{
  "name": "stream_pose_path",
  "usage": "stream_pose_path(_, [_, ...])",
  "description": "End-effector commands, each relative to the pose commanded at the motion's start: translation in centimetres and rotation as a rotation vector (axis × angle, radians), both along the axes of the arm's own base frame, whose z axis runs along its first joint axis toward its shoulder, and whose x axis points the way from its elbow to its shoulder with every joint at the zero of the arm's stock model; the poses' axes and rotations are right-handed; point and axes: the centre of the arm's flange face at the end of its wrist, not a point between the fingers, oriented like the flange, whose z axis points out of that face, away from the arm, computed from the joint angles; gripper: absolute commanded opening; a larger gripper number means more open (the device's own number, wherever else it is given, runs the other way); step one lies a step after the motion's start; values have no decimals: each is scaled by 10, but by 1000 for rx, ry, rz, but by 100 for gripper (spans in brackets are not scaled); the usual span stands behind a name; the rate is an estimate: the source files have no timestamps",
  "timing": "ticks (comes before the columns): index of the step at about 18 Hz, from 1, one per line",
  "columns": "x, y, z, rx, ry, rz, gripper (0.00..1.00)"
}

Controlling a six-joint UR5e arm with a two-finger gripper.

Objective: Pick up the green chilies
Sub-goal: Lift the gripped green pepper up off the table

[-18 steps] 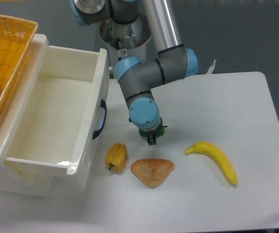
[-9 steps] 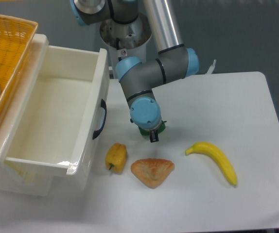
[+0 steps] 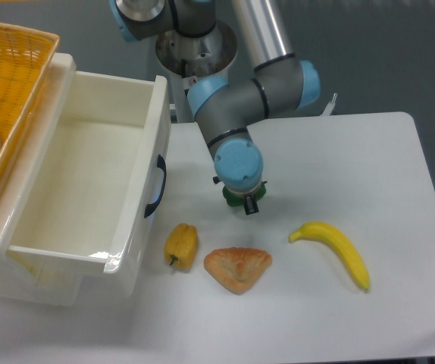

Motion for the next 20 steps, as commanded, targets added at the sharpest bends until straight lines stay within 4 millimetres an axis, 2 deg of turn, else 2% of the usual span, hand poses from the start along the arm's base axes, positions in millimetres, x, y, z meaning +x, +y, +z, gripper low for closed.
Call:
stream_pose_path(2, [-6, -7, 23, 35, 22, 39, 40])
stream_pose_path(4, [-9, -9, 37, 49, 44, 96, 40])
stream_pose_path(9, [-1, -26, 86, 64, 89, 209, 40])
stream_pose_path(12, [0, -37, 103, 99, 94, 283, 40])
stream_pose_path(15, [-9, -44, 115, 192, 57, 386, 40])
stream_pose_path(16, [-12, -48, 124, 221, 56, 403, 40])
stream_pose_path(20, [-15, -53, 129, 242, 52, 420, 40])
